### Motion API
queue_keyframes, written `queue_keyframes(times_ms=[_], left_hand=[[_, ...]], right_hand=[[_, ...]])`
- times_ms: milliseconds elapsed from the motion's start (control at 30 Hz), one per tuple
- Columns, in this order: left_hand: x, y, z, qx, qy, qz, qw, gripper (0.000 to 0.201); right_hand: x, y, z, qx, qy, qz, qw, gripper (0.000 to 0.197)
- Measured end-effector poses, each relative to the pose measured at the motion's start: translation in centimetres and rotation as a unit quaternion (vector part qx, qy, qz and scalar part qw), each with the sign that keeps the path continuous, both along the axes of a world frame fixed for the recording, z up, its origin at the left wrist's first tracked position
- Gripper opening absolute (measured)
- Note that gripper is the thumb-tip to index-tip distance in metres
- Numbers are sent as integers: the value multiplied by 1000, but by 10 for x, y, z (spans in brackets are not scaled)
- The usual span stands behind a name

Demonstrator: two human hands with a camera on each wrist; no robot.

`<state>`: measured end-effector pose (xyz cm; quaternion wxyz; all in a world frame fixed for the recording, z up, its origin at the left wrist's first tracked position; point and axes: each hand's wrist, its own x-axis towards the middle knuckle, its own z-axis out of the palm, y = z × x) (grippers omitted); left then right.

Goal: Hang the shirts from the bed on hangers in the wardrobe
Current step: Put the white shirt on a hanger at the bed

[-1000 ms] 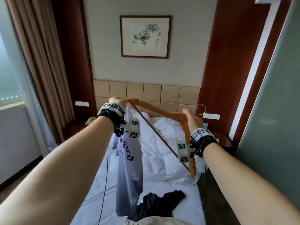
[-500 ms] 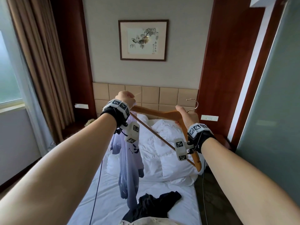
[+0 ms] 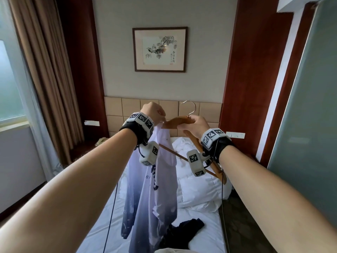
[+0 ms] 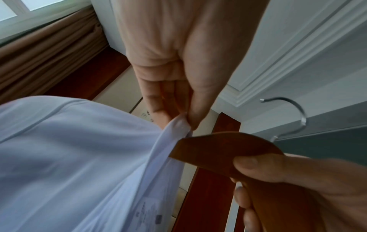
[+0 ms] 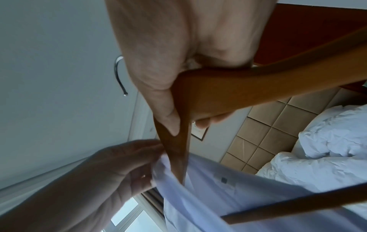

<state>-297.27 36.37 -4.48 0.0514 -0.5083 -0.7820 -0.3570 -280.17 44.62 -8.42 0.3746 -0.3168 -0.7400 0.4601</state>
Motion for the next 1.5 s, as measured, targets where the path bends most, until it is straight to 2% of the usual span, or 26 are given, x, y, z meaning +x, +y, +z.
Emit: queue_keyframes(times_ms=[133,267,500,633,733,867,1000,1100,1267,1333,1433,1500], left_hand=[[13,-1,11,19,41,8,999,9],[21,-3,16,35,60,5,998,7],[39,-2,22,65,55,-25,996,10],[42,-2,21,57,-22,-90,994,29],[40,-1,20,20,-57,-129,990,51],[39,5,21,-115,41,-92,988,67],[30,8,25,-155,-24,-102,982,76],[26,8,28,-162,-55,-115,979,64],[25,12,29,-138,-68,-112,982,48],[23,12,28,-123,-64,-104,985,44],[19,9,27,-91,-46,-92,991,38],[16,7,26,-80,-37,-84,993,39]], right_hand=[[-11,-3,4,18,-13,19,1000,35],[-18,-2,4,45,-35,22,998,39],[-16,-6,8,34,-17,56,998,19],[-11,-3,9,35,-26,31,999,16],[-10,-1,9,18,-10,29,999,21],[-14,-6,15,42,-1,44,998,21],[-14,-13,24,52,0,65,996,27],[-11,-14,27,54,1,67,996,34],[-13,-9,33,-3,-14,110,994,45],[-12,-7,36,-41,-15,137,990,38],[-8,0,37,-89,5,149,985,11],[-7,10,34,-93,9,132,987,11]])
